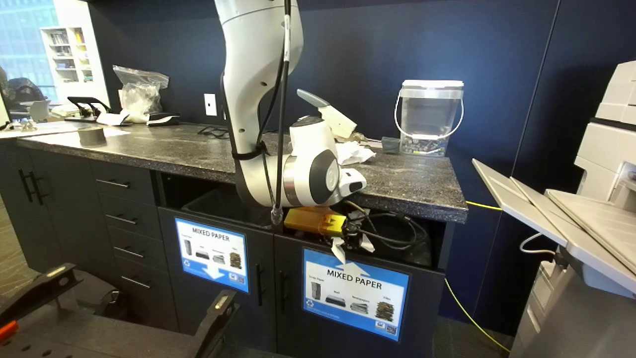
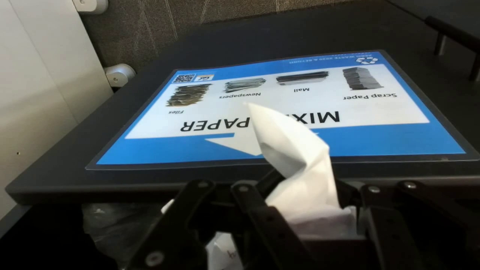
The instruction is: Put the tissues inside the rubbish.
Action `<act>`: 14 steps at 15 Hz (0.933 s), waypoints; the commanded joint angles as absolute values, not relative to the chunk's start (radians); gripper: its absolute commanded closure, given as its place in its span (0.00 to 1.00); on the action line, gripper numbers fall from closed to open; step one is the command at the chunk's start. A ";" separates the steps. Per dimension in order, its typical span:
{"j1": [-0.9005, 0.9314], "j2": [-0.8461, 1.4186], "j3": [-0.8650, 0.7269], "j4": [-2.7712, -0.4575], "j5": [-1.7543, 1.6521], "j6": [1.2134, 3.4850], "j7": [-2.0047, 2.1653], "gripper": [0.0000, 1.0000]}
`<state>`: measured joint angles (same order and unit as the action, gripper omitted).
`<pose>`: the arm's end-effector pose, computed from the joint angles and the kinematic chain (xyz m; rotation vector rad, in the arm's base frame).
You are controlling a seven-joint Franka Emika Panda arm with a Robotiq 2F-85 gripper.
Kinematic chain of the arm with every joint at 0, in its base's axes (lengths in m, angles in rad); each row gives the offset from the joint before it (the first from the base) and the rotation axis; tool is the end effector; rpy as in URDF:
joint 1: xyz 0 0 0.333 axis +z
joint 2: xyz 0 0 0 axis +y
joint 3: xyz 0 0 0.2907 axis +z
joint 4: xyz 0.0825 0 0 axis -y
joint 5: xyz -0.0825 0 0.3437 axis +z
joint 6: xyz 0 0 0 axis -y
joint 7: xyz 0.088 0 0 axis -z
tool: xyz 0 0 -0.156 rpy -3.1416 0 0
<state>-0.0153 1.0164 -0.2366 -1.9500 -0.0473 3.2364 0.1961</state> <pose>0.5476 -0.1459 -0.0217 2.8941 -0.3803 0.4161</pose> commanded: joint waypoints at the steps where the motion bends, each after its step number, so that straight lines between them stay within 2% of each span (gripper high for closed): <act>1: -0.120 0.990 -0.108 -2.023 -0.023 3.326 0.130 0.60; 8: -0.090 0.969 -0.138 -2.054 -0.015 3.336 0.139 0.05; 10: -0.064 0.967 -0.167 -2.055 -0.011 3.378 0.146 0.00; 14: -0.052 0.973 -0.173 -2.055 -0.009 3.423 0.149 0.00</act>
<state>-0.0152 1.0257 -0.2366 -1.9505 -0.0474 3.2306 0.1964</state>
